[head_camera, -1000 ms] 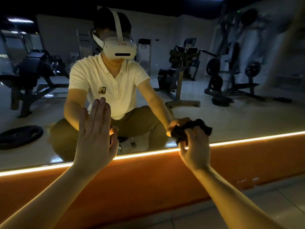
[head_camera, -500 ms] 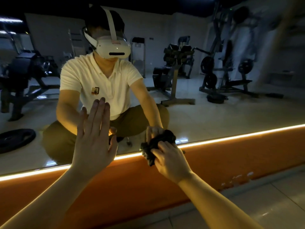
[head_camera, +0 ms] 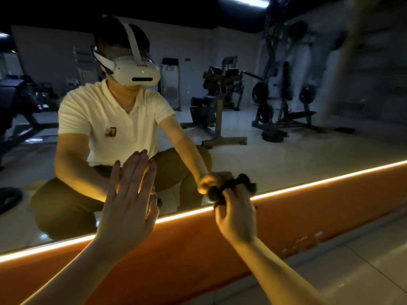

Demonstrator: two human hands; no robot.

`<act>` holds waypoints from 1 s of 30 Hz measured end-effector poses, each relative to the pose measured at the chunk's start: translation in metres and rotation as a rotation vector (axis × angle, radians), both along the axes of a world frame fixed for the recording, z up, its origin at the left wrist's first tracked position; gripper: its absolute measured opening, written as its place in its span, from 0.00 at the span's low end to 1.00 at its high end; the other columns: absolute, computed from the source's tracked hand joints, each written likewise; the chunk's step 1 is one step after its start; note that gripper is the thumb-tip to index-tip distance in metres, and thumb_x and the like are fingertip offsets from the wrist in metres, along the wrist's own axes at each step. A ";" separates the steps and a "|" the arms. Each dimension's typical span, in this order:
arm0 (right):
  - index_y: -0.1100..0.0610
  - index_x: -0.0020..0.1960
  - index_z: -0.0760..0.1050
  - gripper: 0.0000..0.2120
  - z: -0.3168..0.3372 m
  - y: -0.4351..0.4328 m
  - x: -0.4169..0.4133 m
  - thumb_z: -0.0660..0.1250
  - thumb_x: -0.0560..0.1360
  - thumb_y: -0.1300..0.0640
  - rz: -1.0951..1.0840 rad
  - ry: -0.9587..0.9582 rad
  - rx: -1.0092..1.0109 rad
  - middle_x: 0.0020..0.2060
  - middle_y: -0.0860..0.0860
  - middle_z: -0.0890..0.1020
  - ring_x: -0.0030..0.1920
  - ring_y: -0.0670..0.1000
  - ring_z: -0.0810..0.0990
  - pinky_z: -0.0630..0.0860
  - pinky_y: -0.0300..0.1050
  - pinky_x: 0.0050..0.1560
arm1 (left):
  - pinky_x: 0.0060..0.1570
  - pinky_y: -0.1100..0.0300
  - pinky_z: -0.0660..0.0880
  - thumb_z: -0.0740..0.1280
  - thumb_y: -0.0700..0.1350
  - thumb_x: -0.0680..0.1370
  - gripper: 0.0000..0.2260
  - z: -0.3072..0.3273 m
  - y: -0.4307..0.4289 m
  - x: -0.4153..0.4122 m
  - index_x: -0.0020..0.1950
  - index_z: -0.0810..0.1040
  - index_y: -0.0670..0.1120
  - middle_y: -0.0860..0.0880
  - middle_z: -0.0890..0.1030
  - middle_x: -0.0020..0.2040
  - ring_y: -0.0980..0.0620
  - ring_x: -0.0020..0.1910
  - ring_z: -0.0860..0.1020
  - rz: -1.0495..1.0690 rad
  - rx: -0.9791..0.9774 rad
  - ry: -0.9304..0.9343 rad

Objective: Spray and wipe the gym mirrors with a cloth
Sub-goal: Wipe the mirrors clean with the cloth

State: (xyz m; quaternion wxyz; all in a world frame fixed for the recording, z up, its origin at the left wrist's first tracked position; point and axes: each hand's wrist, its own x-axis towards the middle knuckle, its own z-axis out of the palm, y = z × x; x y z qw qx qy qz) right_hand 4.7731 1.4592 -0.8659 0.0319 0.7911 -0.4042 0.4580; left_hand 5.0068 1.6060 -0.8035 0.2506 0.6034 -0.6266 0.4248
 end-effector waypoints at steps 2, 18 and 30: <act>0.54 0.64 0.73 0.13 0.007 0.016 0.017 0.63 0.79 0.55 0.262 0.146 -0.027 0.63 0.55 0.74 0.64 0.55 0.77 0.78 0.53 0.65 | 0.78 0.30 0.56 0.63 0.47 0.79 0.33 -0.001 -0.005 -0.003 0.82 0.62 0.36 0.37 0.54 0.85 0.37 0.84 0.55 -0.006 -0.004 -0.002; 0.57 0.78 0.61 0.25 0.103 -0.022 0.025 0.58 0.82 0.58 -0.075 -0.538 -0.019 0.63 0.59 0.71 0.54 0.55 0.78 0.81 0.50 0.51 | 0.76 0.27 0.57 0.66 0.47 0.79 0.32 0.022 -0.020 0.000 0.81 0.65 0.37 0.35 0.58 0.83 0.35 0.83 0.58 0.013 -0.074 -0.079; 0.53 0.71 0.64 0.22 0.164 0.004 0.066 0.63 0.78 0.56 0.233 -0.594 -0.158 0.63 0.57 0.75 0.62 0.56 0.78 0.81 0.59 0.58 | 0.77 0.30 0.59 0.65 0.57 0.81 0.36 0.081 0.025 0.036 0.83 0.61 0.38 0.38 0.55 0.85 0.38 0.84 0.54 0.194 -0.014 -0.133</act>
